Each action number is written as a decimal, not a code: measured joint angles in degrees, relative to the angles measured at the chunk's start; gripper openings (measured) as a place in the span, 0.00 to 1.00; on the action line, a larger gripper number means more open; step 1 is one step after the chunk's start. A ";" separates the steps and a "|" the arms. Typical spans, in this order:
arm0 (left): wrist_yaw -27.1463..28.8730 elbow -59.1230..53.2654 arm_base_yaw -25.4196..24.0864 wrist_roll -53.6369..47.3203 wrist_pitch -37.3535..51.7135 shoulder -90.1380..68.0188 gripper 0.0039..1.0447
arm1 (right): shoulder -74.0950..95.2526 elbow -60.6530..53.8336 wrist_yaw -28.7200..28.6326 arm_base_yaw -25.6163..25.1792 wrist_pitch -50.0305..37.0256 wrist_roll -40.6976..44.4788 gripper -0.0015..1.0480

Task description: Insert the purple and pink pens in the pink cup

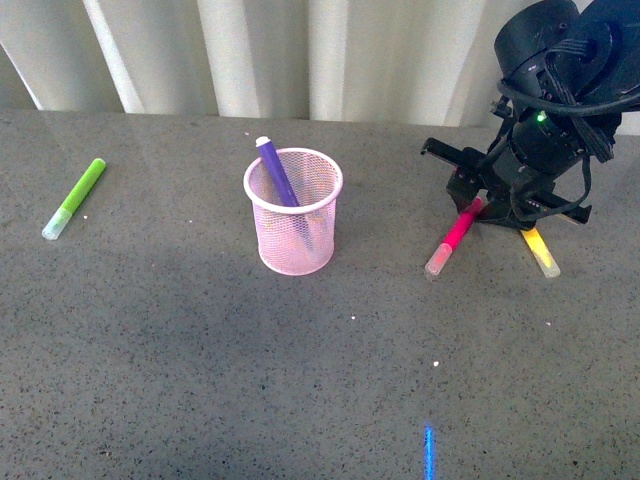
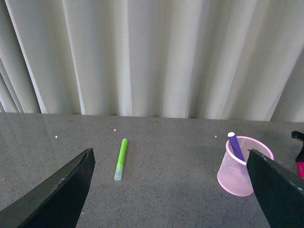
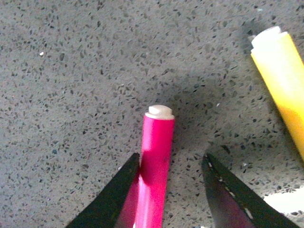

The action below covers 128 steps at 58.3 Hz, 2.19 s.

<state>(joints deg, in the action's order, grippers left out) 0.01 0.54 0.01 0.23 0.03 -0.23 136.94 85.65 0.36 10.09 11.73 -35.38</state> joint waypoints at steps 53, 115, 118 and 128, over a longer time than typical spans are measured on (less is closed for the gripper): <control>0.00 0.00 0.00 0.00 0.00 0.00 0.94 | -25.07 -15.39 -10.62 7.93 -38.18 8.76 0.10; 0.00 0.00 0.00 0.02 0.00 0.00 0.94 | -13.14 -11.17 -9.05 17.53 -39.01 31.28 0.10; 0.00 0.00 0.00 0.00 0.00 0.00 0.94 | -12.68 -11.43 -9.05 17.46 -39.91 32.00 0.10; 0.00 0.00 0.00 0.00 0.00 0.00 0.94 | -10.82 -11.87 -9.05 17.44 -42.03 33.07 0.10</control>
<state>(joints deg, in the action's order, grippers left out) 0.01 0.54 0.01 0.23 0.03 -0.23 126.13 73.78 -8.69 27.53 -30.30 -2.31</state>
